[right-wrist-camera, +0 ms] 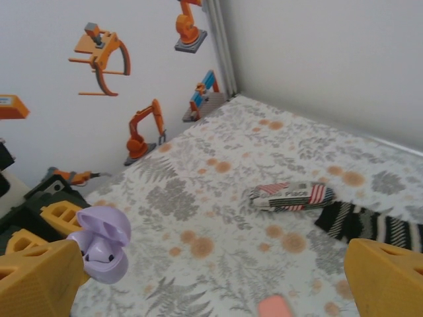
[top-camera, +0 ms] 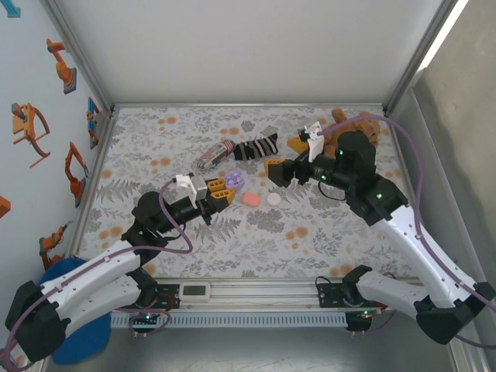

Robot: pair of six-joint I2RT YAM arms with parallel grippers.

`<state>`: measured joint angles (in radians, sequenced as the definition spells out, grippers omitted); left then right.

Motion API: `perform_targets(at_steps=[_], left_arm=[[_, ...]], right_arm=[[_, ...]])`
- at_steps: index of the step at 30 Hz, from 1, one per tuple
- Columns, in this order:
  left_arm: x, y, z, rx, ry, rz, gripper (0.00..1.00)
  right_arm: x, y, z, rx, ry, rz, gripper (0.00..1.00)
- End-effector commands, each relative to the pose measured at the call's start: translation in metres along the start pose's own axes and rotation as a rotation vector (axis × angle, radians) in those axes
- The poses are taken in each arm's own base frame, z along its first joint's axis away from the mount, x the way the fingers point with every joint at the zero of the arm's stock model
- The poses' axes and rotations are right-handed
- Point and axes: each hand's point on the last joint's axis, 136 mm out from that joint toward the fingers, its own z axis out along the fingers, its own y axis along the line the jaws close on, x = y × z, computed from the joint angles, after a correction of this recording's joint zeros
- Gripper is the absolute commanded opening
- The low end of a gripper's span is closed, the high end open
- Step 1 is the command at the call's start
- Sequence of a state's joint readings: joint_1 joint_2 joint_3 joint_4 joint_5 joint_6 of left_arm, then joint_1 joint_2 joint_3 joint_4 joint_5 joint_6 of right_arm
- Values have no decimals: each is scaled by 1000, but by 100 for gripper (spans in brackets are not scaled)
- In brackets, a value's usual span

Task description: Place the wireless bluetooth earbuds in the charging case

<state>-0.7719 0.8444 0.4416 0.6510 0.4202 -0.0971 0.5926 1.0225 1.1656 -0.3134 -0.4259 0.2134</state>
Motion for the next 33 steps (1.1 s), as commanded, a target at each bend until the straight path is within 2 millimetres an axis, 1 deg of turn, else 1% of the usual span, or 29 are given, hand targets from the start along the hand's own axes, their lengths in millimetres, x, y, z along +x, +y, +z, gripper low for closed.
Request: perform_targets(at_steps=[1,4,10,18,27,33], left_arm=[[-27,-8,1,39,-86,13,0],[-29,-9,1,46,-95,12,0],[-29,-10,3,55,-97,8,0],[-29,-10,3,55,-98,8,0],[-29,-10,2,55,-99,10,0],[-28,-11,2,56,-97,8,0]], right_arm=[[0,32,1,-212,5,96,100],[6,39,6,-283,21,146,99],[14,44,21,-363,62,219,97],[23,62,38,-440,114,228,96],[28,83,47,-512,156,221,94],[24,95,50,-550,160,207,92]])
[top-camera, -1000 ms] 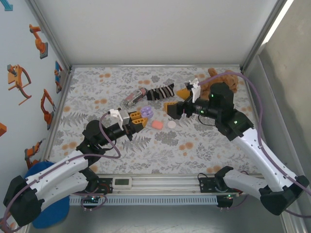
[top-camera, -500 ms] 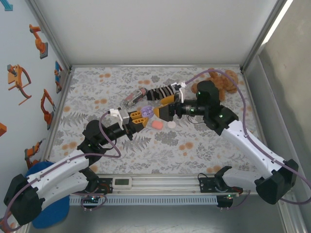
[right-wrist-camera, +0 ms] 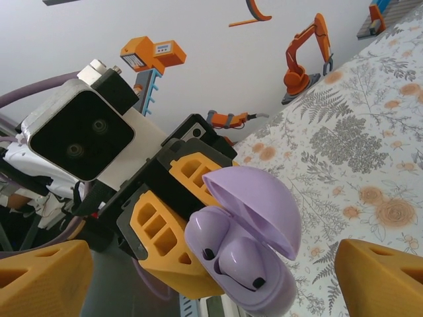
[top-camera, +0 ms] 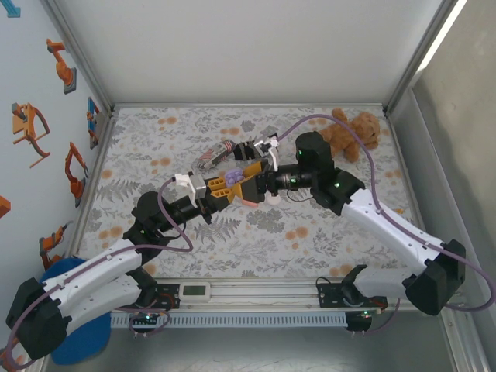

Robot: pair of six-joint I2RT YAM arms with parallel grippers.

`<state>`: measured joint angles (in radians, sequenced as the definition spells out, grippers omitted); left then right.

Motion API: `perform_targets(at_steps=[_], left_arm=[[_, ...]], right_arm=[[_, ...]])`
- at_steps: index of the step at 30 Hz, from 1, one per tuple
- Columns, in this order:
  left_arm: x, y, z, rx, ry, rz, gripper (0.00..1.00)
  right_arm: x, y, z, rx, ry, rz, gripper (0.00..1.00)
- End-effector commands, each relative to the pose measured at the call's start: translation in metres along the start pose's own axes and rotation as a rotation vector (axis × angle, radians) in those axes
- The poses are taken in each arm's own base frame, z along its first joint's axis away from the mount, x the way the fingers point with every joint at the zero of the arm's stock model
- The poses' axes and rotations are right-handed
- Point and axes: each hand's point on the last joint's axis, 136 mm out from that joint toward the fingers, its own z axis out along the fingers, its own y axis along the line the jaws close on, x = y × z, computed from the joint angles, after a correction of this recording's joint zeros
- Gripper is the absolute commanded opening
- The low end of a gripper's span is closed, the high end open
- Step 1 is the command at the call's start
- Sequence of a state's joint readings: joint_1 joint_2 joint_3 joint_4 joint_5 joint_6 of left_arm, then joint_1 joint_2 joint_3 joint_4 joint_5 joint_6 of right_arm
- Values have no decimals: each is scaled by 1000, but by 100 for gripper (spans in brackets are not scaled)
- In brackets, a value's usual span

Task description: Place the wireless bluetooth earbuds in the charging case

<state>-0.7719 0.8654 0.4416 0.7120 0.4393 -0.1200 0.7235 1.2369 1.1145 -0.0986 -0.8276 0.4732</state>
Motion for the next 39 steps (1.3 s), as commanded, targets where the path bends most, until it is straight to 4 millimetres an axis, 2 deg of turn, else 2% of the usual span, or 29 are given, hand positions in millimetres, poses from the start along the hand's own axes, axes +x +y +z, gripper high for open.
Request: perform_targets(at_steps=[1,9,24,32,39], left_arm=[[-22,-8,0,34,-63,16,0],[-21,-8,-2,28,-58,17,0],[-17,-5,-3,3,-41,22,0],[-18,-6,-4,9,-43,20,0],[-20,-14,-7,47,-42,9,0]], right_arm=[[-22,26,-1,-70,-33,-68,92],[-31,36,-1,-94,-42,-101,88],[-27,49,-15,-94,-61,-148,83],[-18,39,-20,-23,-47,-160,82],[-13,32,-41,140,-22,-336,84]])
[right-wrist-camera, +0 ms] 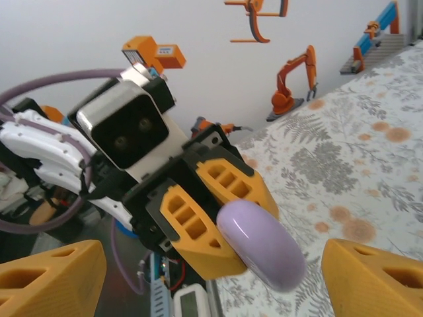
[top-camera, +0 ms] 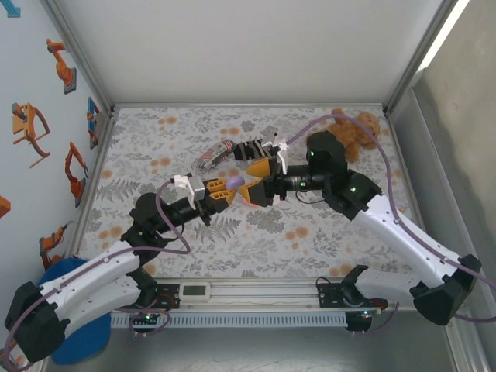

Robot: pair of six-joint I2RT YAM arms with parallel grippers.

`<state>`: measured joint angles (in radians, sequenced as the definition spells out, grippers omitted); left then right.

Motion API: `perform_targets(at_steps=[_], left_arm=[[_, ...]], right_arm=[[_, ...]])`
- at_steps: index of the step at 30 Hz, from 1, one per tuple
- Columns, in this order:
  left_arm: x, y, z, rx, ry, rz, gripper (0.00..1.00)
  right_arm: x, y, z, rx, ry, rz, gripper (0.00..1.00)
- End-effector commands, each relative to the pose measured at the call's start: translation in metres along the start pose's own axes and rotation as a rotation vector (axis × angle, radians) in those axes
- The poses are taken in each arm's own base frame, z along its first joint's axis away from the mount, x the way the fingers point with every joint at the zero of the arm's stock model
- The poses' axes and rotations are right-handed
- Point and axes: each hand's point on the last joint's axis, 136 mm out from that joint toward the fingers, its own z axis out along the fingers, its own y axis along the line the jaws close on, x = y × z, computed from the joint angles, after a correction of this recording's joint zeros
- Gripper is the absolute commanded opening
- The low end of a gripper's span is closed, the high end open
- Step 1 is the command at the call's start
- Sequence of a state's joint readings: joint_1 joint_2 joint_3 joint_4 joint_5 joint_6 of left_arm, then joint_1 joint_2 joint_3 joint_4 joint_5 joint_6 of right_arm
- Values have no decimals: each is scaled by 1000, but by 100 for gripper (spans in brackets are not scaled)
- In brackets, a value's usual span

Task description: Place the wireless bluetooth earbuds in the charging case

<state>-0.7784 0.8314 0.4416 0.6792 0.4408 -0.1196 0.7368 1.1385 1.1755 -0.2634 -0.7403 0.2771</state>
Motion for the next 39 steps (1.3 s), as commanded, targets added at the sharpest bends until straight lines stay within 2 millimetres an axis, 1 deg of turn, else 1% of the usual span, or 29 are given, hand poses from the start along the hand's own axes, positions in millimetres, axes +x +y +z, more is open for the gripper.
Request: perform_targets(at_steps=[1,4,7,11,13,17,20,24,27,32,39], left_arm=[[-17,-11,-4,47,-43,8,0],[-16,-16,-6,73,-43,0,0],[-17,-20,-8,91,-42,-3,0],[-18,-28,-9,132,-42,-5,0],[-20,-31,-9,151,-45,-5,0],[-22,-35,-9,178,-48,-1,0],[-21,-38,-8,194,-42,-2,0],[-22,-38,-7,198,-42,1,0],[-21,-39,-8,200,-41,2,0],[-20,-39,-9,198,-40,6,0],[-21,-39,-9,197,-41,7,0]], right_arm=[[-5,8,-21,77,1,-188,85],[3,8,-29,108,9,-307,85],[12,7,-32,120,14,-408,86],[26,20,-31,23,40,-568,85],[29,19,-29,6,48,-605,85],[27,20,-18,-53,74,-613,85],[23,25,-11,-118,87,-597,81],[25,26,-1,-164,95,-588,78],[26,25,3,-168,90,-590,76],[21,25,7,-177,82,-575,66],[18,20,15,-176,89,-552,51]])
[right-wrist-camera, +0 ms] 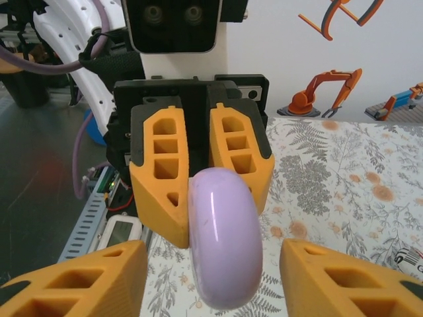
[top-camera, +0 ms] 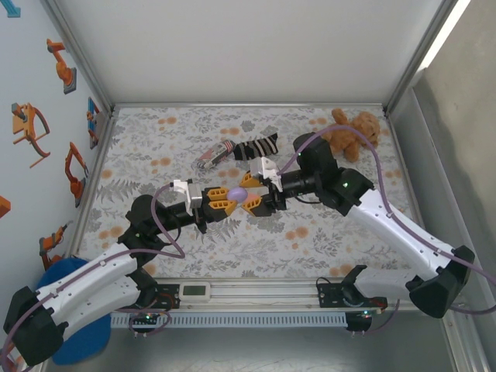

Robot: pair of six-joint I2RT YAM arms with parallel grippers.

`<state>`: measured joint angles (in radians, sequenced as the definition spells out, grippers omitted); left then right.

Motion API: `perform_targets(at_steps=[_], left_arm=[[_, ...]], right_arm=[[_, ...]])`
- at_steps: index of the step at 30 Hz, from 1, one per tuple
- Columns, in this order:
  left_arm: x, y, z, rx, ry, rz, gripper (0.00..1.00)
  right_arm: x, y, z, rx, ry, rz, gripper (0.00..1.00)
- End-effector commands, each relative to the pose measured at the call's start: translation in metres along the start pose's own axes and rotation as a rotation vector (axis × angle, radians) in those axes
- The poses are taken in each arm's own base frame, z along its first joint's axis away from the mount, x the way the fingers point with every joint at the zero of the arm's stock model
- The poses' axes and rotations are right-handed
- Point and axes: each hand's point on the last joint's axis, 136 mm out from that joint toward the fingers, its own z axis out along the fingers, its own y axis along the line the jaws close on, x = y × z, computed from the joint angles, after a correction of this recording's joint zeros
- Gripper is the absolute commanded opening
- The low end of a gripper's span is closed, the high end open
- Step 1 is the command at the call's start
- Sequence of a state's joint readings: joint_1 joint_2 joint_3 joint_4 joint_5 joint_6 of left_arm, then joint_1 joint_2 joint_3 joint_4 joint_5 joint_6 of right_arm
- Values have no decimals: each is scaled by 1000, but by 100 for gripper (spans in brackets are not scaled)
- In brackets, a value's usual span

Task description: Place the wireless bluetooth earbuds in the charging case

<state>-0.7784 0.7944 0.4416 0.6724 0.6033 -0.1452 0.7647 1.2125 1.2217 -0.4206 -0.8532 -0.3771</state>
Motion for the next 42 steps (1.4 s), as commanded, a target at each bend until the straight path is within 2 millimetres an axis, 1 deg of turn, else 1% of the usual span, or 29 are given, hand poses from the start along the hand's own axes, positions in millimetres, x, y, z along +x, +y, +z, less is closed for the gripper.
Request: perform_targets(at_steps=[1,6,10,14,17,18,20,25,27,30,34,36,37,42], left_arm=[[-15,-8,-1,34,-35,21,0],[-13,-8,-1,30,-31,19,0],[-13,-7,-1,22,-31,18,0],[-14,-4,-1,4,-34,21,0],[-14,-1,-2,-14,-34,21,17],[-14,-1,-3,-19,-35,22,21],[-14,0,-4,-31,-35,26,24],[-13,3,-8,-66,-23,38,44],[-11,6,-11,-89,-9,40,50],[-9,9,-18,-131,8,48,66],[-10,14,-31,-209,18,69,83],[-9,22,-40,-280,21,78,99],[-10,26,-44,-313,22,84,96],[-5,45,-66,-482,67,75,96]], right_arm=[[-16,1,1,-13,-37,-23,49],[-16,-1,3,-12,-38,-1,37],[-14,-1,2,-8,-37,14,29],[-12,1,0,5,-40,26,24],[-11,-1,-2,30,-46,39,23],[-11,-2,-3,45,-47,46,22],[-10,-3,-4,63,-47,61,22],[-2,-9,-7,119,-31,103,21],[1,-12,-8,143,-22,119,21],[12,-18,-9,183,0,152,21],[31,-30,-12,251,32,226,21],[44,-37,-13,282,48,276,21],[50,-40,-14,298,55,303,21],[90,-55,-17,351,92,468,20]])
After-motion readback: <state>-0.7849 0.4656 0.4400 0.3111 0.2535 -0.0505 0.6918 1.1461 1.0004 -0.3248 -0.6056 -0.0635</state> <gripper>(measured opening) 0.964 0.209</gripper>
